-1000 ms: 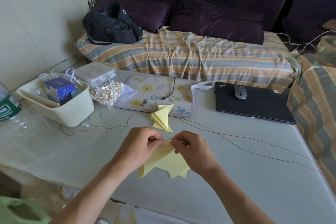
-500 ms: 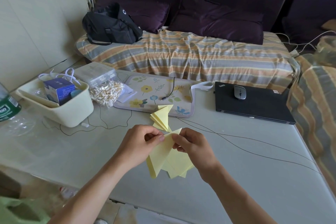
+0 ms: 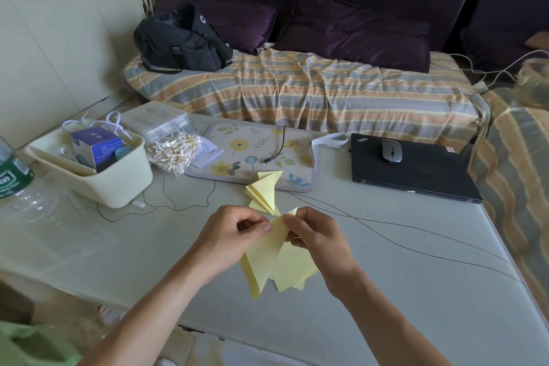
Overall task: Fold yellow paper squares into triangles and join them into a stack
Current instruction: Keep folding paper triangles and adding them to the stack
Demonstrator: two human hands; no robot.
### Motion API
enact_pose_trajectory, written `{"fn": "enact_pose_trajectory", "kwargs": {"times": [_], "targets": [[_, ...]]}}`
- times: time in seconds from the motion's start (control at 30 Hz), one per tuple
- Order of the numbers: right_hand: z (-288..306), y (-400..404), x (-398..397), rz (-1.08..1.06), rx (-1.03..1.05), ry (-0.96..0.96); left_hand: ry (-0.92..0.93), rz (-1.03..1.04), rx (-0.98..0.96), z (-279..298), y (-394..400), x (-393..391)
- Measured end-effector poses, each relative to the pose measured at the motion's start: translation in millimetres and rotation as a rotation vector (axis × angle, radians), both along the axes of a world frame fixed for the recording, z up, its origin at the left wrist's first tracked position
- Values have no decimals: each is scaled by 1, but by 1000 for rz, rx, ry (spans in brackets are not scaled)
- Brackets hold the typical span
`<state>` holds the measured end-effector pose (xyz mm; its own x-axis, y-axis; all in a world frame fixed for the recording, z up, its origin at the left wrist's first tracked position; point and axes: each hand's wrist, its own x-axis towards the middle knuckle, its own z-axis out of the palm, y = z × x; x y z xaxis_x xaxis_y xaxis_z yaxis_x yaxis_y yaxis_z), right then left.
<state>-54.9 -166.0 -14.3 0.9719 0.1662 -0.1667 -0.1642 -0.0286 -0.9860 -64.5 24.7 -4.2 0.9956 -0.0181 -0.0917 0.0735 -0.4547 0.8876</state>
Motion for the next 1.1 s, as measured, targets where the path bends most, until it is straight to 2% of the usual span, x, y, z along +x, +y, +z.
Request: {"fn": "enact_pose_trajectory", "kwargs": {"times": [0.3,0.77,1.1], "targets": [[0,-2,2,-132,10,-36,-18,22,34,1,-2,-1],[-3,1,0,-100,-47,-41,-31,35,29,-2,-3,1],[0,1,0,-104,34,-9,-51,48,40,-3,-1,2]]}}
